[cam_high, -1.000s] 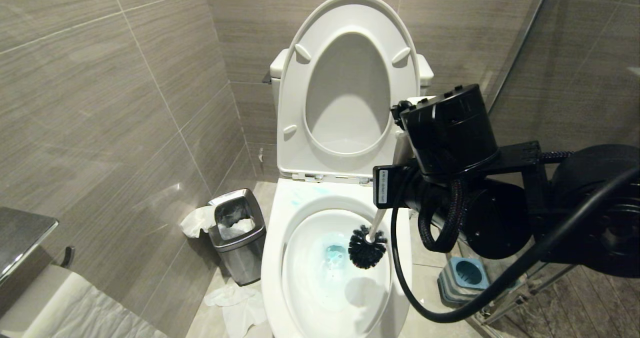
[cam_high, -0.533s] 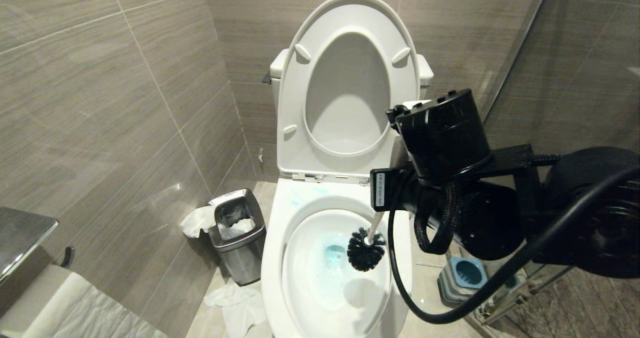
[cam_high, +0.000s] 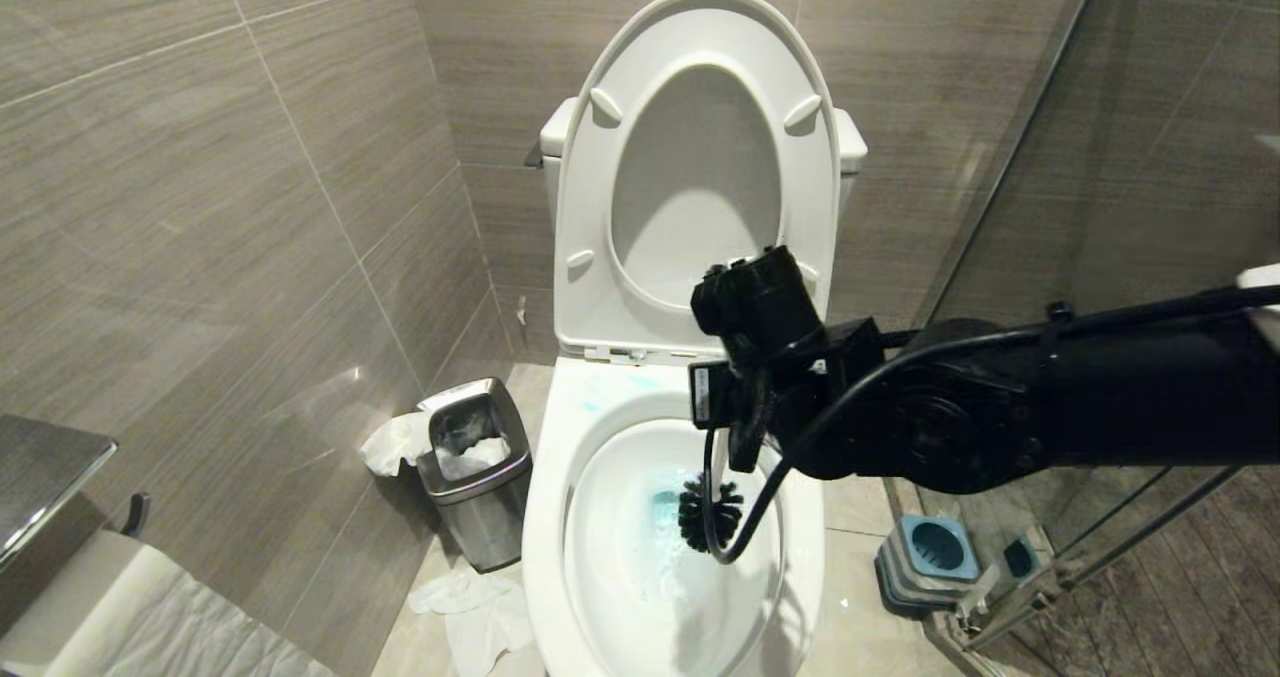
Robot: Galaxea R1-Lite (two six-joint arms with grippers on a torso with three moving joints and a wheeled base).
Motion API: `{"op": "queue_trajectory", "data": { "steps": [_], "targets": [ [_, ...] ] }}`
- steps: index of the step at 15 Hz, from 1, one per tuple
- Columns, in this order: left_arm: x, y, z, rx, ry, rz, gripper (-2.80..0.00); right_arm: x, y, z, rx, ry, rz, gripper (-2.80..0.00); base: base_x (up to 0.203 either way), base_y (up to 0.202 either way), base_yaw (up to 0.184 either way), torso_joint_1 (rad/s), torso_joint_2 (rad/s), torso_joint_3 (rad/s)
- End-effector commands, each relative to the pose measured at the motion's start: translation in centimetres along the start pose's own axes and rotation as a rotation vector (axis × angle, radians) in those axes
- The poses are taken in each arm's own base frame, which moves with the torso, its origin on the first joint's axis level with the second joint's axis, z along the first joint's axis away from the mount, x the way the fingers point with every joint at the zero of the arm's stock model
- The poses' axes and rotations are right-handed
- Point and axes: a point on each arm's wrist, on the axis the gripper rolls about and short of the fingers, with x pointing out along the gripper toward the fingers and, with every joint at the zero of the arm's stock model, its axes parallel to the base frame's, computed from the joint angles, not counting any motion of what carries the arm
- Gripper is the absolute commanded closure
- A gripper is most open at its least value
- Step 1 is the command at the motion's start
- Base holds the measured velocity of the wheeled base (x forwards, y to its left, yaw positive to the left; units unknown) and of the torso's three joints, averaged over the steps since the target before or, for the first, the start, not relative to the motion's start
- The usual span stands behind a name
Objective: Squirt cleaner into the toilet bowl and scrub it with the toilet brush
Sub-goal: Scrub the toilet bowl
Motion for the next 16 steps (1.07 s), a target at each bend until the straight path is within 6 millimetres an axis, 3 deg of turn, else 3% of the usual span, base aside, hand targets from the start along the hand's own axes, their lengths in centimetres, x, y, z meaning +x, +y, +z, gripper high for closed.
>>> {"op": "queue_trajectory", "data": {
  "steps": [1, 5, 9, 16],
  "targets": [
    [0.0, 0.0, 0.0, 0.000, 0.001, 0.000, 0.00, 4.0, 1.6, -2.7, -0.041, 0.065, -0.021, 0.00, 0.000, 0.000, 0.000, 0.000, 0.00, 0.000],
    [0.0, 0.0, 0.0, 0.000, 0.001, 0.000, 0.00, 7.2, 3.5, -4.2, -0.051, 0.080, -0.015, 0.00, 0.000, 0.000, 0.000, 0.000, 0.00, 0.000],
    [0.0, 0.0, 0.0, 0.000, 0.001, 0.000, 0.00, 8.5, 5.2, -5.4, -0.081, 0.086, 0.005, 0.00, 0.000, 0.000, 0.000, 0.000, 0.00, 0.000],
    [0.0, 0.0, 0.0, 0.000, 0.001, 0.000, 0.00, 10.5, 7.2, -3.6, -0.038, 0.000, 0.055, 0.00, 0.000, 0.000, 0.000, 0.000, 0.00, 0.000]
  ]
}}
